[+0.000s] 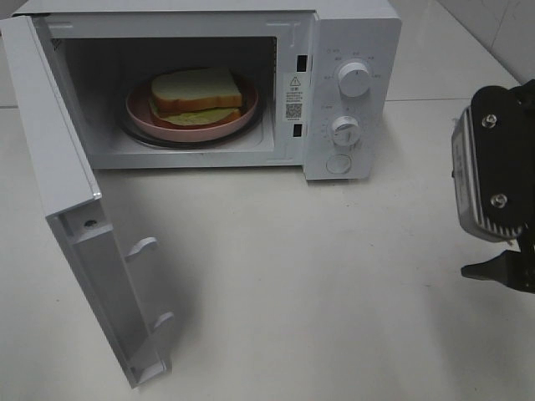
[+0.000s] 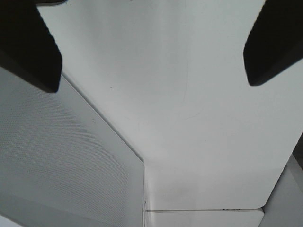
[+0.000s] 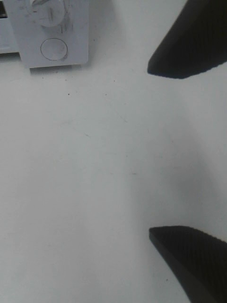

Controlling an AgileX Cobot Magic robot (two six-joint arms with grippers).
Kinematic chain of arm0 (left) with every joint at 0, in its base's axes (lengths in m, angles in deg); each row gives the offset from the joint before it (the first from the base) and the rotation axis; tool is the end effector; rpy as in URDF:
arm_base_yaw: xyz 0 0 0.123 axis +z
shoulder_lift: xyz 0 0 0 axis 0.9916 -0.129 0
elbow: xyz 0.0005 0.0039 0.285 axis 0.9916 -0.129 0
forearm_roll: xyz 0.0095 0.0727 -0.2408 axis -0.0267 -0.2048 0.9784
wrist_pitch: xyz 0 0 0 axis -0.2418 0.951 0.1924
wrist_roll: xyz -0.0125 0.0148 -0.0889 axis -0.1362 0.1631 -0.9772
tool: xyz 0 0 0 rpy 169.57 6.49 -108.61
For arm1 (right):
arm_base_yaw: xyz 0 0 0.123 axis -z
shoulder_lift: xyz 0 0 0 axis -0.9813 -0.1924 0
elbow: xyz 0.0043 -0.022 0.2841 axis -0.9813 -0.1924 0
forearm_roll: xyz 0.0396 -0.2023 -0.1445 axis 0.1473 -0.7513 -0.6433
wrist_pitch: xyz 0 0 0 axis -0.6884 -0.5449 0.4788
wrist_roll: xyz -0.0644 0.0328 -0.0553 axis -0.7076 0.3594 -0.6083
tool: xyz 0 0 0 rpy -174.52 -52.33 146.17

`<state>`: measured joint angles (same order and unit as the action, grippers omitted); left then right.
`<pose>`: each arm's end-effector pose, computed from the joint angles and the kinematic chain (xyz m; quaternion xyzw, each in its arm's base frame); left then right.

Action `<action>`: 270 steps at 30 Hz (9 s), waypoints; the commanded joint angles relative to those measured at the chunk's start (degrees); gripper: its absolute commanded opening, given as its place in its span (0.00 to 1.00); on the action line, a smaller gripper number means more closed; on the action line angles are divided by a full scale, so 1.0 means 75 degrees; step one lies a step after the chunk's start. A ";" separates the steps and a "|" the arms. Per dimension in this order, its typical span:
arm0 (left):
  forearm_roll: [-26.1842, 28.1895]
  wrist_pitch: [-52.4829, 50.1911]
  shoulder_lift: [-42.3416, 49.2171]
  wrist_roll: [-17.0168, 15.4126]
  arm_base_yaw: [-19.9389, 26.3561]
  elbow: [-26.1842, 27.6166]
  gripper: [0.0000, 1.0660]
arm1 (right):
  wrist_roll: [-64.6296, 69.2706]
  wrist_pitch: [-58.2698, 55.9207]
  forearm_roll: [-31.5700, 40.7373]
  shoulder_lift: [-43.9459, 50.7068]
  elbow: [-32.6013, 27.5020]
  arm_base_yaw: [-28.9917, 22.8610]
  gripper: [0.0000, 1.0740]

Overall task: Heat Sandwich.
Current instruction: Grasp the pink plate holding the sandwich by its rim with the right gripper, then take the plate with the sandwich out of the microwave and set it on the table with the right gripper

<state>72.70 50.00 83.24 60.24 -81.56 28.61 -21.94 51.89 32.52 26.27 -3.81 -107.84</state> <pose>-0.0045 -0.0055 0.2785 0.0159 0.8468 -0.0157 0.5314 0.1715 0.0880 0.2589 -0.6584 0.6877 -0.1108 0.2851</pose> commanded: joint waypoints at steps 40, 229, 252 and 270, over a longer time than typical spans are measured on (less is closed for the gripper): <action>0.0000 -0.0031 0.0160 -0.0031 -0.0046 -0.0031 0.94 | -0.0458 0.1719 -0.1665 -0.2468 0.1589 -0.1490 0.75; 0.0000 -0.0031 0.0160 -0.0031 -0.0046 -0.0031 0.94 | -0.2628 0.1429 -0.0061 -0.3919 0.1872 -0.1696 0.00; 0.0000 -0.0031 0.0160 -0.0031 -0.0046 -0.0031 0.94 | -0.1979 -0.0038 0.0306 -0.1077 -0.0176 -0.1696 0.00; 0.0000 -0.0031 0.0160 -0.0031 -0.0046 -0.0031 0.94 | 0.1757 -0.0909 -0.0626 0.0405 -0.0611 -0.1696 0.00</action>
<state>72.70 50.00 83.24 60.24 -81.56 28.61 -10.66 44.73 29.20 28.91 -8.39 -120.51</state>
